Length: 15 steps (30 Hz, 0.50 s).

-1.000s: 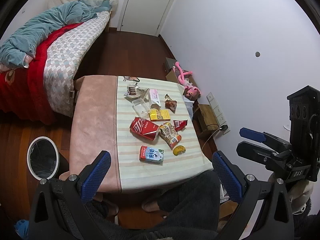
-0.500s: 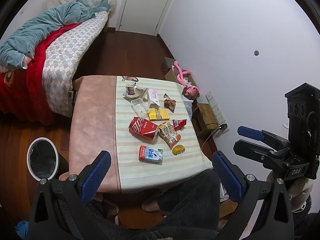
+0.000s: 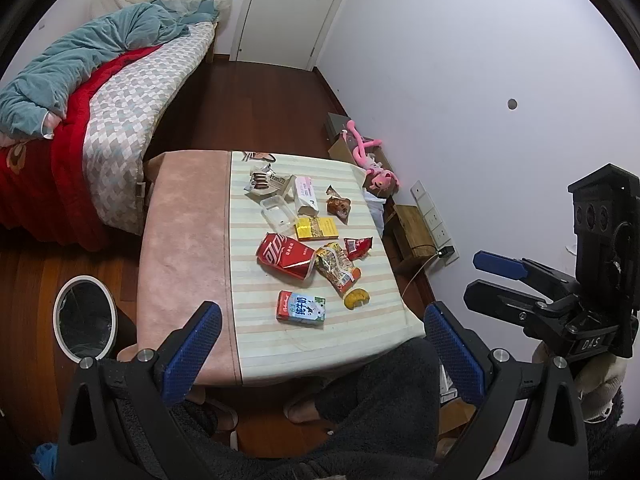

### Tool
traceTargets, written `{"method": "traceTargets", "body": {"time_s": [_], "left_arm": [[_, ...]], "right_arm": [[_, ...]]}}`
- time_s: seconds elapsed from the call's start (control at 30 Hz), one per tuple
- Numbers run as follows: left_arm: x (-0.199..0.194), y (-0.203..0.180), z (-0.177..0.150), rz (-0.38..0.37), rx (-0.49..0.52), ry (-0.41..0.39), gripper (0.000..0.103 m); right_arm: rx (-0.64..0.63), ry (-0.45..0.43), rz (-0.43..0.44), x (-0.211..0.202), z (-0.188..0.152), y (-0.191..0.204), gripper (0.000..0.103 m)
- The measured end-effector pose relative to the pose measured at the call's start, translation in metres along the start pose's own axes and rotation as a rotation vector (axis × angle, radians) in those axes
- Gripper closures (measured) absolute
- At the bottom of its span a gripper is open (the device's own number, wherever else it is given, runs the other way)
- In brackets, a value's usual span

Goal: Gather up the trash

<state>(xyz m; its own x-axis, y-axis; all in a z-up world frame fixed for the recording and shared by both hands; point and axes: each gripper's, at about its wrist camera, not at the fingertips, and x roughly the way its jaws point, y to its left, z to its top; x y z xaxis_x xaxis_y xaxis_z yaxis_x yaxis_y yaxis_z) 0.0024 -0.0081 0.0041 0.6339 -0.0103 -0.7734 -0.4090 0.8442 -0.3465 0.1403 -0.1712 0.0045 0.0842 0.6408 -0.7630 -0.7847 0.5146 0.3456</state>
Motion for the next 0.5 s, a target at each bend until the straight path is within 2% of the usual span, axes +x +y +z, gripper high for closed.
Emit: {"method": "traceTargets", "body": {"time_s": [0.5], "left_arm": [[0.0007,-0.0008,0.0001,0.0,0.0,0.001,0.0]], "right_arm": [[-0.004,0.0,-0.003,0.0001,0.0006,-0.0002,0.0]]}}
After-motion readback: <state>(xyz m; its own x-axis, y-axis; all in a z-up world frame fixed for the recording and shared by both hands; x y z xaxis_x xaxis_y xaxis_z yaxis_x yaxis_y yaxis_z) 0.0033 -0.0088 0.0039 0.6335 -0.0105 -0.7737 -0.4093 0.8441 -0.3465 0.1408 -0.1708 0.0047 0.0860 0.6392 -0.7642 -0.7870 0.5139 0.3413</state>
